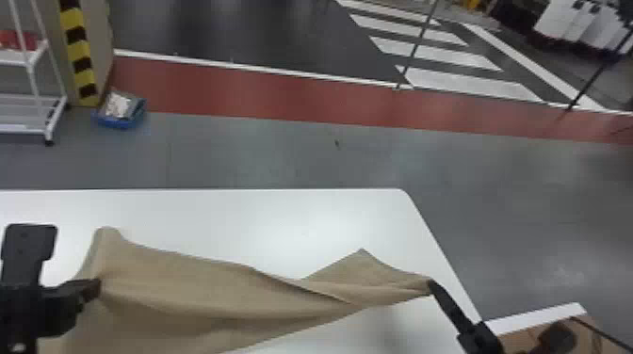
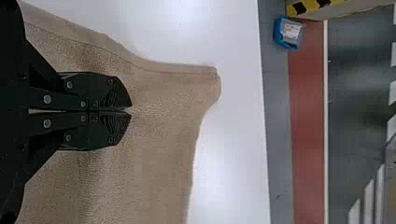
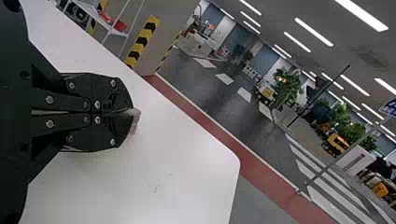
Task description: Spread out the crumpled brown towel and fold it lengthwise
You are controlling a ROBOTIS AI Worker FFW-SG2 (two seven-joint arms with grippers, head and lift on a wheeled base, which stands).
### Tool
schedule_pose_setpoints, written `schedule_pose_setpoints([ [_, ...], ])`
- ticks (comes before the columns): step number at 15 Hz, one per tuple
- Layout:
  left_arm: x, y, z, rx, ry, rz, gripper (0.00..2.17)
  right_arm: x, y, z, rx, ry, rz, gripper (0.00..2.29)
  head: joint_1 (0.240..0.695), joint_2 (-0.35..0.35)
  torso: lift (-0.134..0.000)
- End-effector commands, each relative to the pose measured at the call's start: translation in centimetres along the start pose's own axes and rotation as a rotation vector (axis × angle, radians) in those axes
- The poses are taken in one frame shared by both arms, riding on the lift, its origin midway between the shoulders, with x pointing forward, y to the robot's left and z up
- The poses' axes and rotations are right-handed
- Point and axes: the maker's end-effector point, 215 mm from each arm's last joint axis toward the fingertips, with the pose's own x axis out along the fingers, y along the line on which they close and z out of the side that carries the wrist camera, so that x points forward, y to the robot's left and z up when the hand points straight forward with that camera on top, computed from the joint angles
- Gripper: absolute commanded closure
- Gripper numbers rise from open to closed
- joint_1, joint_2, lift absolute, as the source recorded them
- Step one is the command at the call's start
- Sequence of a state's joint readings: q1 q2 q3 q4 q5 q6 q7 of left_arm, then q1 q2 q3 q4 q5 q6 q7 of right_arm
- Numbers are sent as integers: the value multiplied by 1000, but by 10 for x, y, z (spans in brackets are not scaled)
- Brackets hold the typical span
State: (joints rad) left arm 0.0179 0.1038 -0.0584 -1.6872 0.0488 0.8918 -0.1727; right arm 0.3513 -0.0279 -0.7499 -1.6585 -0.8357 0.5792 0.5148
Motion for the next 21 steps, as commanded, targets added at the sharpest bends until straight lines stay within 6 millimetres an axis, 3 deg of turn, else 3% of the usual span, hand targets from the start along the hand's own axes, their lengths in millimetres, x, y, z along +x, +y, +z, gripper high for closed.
schedule_pose_setpoints([
  [1, -47, 21, -6, -59, -67, -3, 1440, 8, 2, 0, -9, 1, -1, 1868, 695, -324, 0],
  [2, -58, 22, -24, -57, -31, -2, 1440, 10, 2, -1, -10, 2, -4, 1865, 695, -324, 0],
  [4, -93, 39, -83, -102, 114, 17, 1440, 22, 8, -13, -13, 21, 6, 1865, 695, -301, 0],
  [7, -130, 40, -147, -127, 270, 29, 1440, 31, 15, -26, -17, 32, 14, 1868, 695, -268, 0],
  [9, -143, 36, -174, -130, 345, 26, 1436, 34, 11, -29, -17, 26, 5, 1868, 695, -248, 0],
  [10, -148, 38, -185, -121, 400, 32, 1328, 35, 9, -32, -16, 29, -2, 1865, 695, -250, 0],
  [11, -149, 37, -188, -117, 432, 33, 954, 34, 7, -33, -13, 28, -6, 1868, 695, -253, 0],
  [12, -147, 41, -185, -111, 432, 42, 262, 33, 3, -33, -13, 21, -13, 1868, 695, -255, 0],
  [13, -143, 48, -176, -106, 407, 59, 2, 33, 2, -32, -15, 14, -14, 1865, 695, -256, 0],
  [16, -117, 74, -129, -98, 265, 109, 9, 31, -2, -30, -15, 7, -22, 1868, 695, -238, 0],
  [20, -64, 79, -71, -27, 60, 118, 107, 32, -1, -32, -15, 10, -25, 1868, 695, -197, 0],
  [21, -55, 80, -70, -25, 67, 118, 154, 33, -1, -31, -19, 8, -26, 1868, 695, -193, 0],
])
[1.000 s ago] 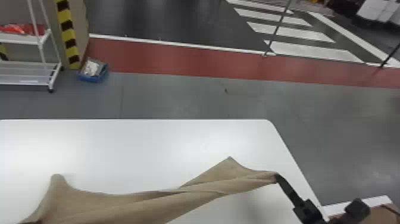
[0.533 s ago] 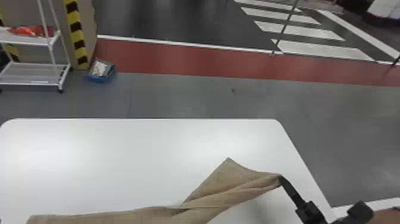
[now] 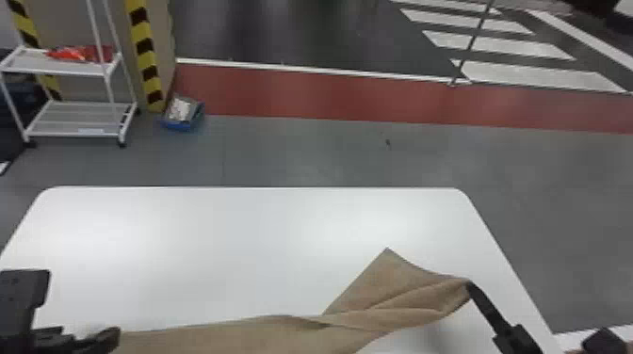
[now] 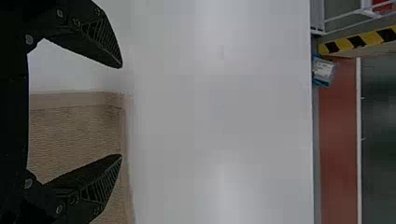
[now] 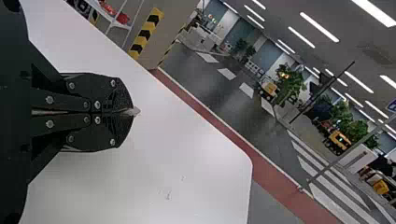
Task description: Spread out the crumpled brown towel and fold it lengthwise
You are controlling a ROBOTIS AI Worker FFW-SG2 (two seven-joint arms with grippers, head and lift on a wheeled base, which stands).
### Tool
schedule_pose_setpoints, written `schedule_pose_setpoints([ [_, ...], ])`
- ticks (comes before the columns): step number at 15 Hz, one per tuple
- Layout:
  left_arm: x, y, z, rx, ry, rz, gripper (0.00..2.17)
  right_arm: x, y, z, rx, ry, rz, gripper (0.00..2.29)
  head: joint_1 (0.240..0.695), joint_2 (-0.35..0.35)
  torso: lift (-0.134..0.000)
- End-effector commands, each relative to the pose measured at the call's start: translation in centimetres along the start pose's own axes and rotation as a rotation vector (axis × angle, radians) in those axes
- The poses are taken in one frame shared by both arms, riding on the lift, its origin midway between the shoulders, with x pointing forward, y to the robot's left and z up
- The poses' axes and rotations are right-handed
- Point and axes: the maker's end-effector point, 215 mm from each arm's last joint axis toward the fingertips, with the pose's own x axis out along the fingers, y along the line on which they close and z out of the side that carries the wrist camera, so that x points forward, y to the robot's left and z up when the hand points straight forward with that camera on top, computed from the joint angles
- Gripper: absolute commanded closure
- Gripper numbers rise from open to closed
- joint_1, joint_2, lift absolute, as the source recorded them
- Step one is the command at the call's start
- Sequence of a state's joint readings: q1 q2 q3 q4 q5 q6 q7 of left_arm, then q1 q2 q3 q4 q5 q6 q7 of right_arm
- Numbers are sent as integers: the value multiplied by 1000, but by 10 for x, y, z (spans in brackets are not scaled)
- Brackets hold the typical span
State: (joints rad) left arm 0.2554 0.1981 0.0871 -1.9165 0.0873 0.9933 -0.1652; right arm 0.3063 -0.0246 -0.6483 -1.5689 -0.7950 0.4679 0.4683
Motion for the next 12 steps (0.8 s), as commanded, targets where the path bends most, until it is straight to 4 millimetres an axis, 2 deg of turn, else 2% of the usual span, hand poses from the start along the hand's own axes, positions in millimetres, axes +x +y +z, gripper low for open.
schedule_pose_setpoints([
  [1, 23, -5, 5, 11, -6, -10, 154, 2, 2, 2, -6, -3, 1, 1868, 695, -192, 0],
  [4, 34, 2, -2, 23, 26, 9, 178, 5, 5, 5, -7, -8, 5, 1868, 695, -193, 0],
  [12, 22, 5, -21, 14, 98, -18, 269, 11, 10, 5, -13, -7, 6, 1868, 695, -184, 0],
])
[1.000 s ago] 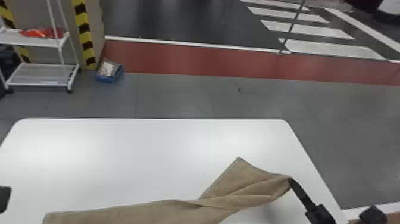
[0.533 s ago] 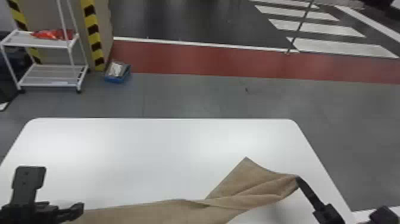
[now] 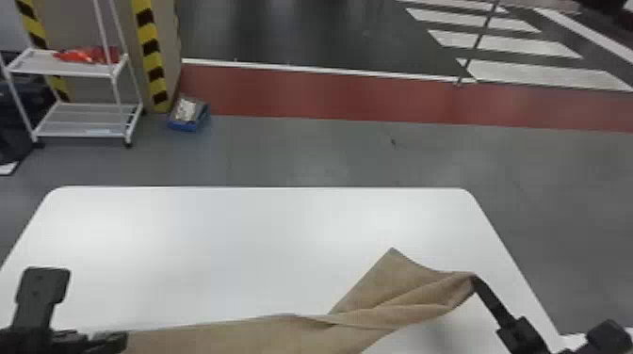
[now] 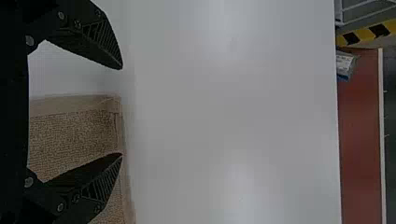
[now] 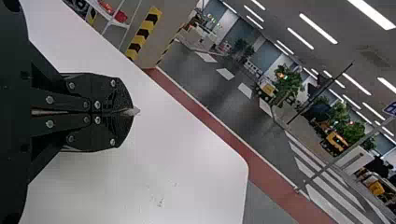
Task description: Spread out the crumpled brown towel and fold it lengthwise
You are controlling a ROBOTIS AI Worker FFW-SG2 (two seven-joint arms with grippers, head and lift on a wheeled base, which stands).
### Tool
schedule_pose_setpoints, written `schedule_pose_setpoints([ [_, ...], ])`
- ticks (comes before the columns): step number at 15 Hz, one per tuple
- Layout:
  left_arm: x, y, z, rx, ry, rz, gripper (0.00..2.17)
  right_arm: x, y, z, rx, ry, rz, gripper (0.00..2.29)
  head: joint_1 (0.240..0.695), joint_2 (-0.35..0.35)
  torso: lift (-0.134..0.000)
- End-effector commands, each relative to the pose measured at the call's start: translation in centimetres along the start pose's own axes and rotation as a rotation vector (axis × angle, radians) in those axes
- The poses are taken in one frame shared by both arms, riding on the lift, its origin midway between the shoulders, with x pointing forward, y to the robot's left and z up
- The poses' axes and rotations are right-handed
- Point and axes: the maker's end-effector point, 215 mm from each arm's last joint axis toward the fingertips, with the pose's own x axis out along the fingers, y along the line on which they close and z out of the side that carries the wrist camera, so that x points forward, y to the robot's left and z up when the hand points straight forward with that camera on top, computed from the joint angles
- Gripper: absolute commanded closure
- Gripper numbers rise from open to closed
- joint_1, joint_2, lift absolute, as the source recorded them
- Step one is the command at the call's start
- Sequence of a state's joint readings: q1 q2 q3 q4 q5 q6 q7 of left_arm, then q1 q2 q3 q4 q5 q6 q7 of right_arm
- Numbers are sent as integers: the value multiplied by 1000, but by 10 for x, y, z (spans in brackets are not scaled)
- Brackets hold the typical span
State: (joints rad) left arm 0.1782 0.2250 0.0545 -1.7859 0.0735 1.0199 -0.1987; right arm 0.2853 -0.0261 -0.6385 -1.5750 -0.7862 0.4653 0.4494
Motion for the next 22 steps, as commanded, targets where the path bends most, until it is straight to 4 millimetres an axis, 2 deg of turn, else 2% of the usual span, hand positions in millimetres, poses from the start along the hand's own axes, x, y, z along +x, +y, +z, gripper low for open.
schedule_pose_setpoints([
  [1, -1, -1, -4, -3, 13, -9, 269, 1, 2, 0, -2, -1, 2, 1868, 695, -182, 0],
  [5, 4, -2, 0, -4, 13, -12, 279, 2, 4, -1, -3, 1, 7, 1868, 695, -179, 0],
  [11, 12, -5, -4, 24, 37, -3, 488, -2, -2, 5, -1, -5, -3, 1868, 695, -182, 0],
  [13, 11, -5, -4, 23, 41, -4, 761, -4, -3, 5, 3, -6, -4, 1868, 695, -187, 0],
  [15, 9, -5, -2, 23, 40, -4, 1173, -4, -2, 4, 2, -5, -3, 1868, 695, -194, 0],
  [16, 6, -6, -3, 18, 42, -7, 1386, -4, -1, 5, 1, -6, -1, 1868, 695, -195, 0],
  [19, -15, -7, 15, 14, -2, -13, 1389, -1, 4, 10, -12, -8, 0, 1868, 695, -195, 0],
  [22, -57, 0, 39, -14, -64, -23, 1389, 12, 38, 31, -32, 71, 48, 1868, 695, -196, 0],
])
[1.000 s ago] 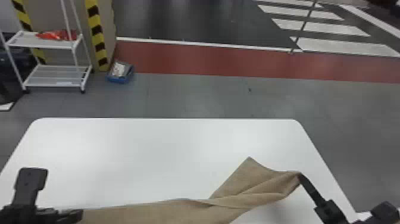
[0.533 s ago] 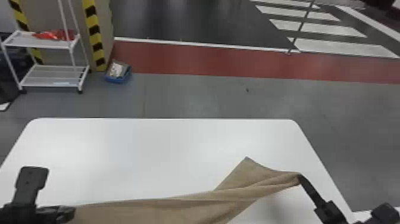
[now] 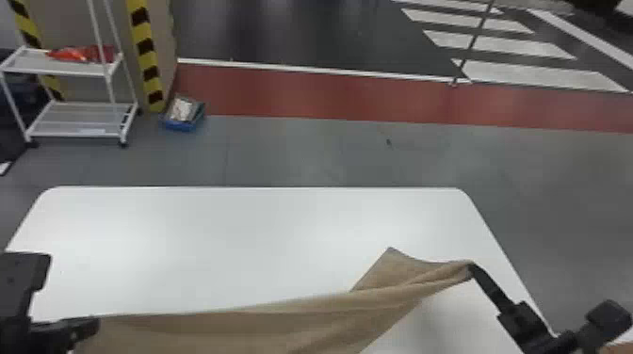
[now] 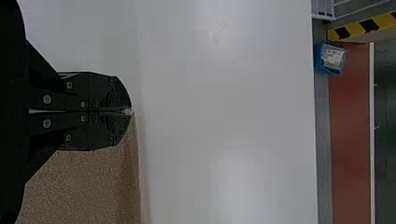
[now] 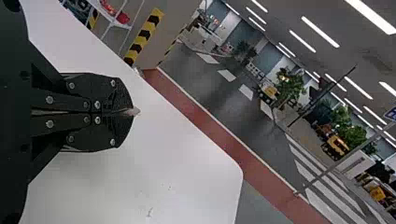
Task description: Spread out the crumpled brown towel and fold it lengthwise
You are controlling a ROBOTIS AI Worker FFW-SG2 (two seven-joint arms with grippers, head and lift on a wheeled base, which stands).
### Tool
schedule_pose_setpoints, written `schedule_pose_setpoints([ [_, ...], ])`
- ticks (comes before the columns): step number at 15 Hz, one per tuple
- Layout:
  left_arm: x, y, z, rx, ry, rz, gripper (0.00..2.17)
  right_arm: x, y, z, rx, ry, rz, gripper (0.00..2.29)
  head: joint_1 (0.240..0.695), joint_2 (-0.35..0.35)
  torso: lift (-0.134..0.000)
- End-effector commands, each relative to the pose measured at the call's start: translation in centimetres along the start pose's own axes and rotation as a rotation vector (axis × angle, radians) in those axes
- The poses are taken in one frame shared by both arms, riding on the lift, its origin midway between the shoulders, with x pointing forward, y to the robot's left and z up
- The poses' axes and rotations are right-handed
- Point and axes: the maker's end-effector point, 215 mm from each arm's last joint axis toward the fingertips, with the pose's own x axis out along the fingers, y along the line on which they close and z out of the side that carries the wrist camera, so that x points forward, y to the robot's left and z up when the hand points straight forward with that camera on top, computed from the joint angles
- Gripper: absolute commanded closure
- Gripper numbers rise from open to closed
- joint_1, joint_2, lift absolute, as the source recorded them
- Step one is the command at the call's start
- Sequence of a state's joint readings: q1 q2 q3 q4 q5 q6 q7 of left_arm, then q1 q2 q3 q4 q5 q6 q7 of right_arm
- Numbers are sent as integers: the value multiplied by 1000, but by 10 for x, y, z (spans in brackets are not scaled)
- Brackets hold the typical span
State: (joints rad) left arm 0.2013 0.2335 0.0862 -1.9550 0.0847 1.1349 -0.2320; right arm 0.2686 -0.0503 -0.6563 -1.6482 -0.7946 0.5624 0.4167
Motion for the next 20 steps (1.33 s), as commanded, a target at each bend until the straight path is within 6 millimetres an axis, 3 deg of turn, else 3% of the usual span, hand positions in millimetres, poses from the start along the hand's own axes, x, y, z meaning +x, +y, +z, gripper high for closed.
schedule_pose_setpoints([
  [1, -37, -1, 22, -22, -53, -20, 1389, 11, 34, 16, -21, 100, 53, 1868, 695, -190, 0],
  [3, -67, -8, 36, -44, -73, -52, 1389, 25, 55, 33, -69, 144, 46, 1868, 695, -176, 0],
  [6, -84, -12, 78, -39, -132, -58, 1389, 63, 100, 63, -95, 130, 67, 1865, 695, -172, 0],
  [7, -87, -11, 110, -39, -176, -58, 1389, 80, 111, 61, -108, 148, 73, 1865, 695, -168, 0],
  [10, -65, 5, 149, -94, -212, -74, 1389, 112, 124, 33, -211, 242, 96, 1868, 695, -139, 0],
  [13, -48, 15, 180, -119, -265, -92, 1389, 112, 110, 25, -368, 265, 67, 1868, 695, -83, 0],
  [15, -44, 23, 197, -130, -281, -87, 1389, 104, 95, 36, -431, 284, 58, 1865, 695, -70, 0],
  [18, -44, 39, 225, -150, -318, -80, 1389, 84, 67, 72, -426, 296, 22, 1865, 695, -78, 0],
  [20, -46, 42, 239, -158, -333, -80, 1389, 71, 59, 91, -381, 312, 12, 1865, 695, -108, 0],
])
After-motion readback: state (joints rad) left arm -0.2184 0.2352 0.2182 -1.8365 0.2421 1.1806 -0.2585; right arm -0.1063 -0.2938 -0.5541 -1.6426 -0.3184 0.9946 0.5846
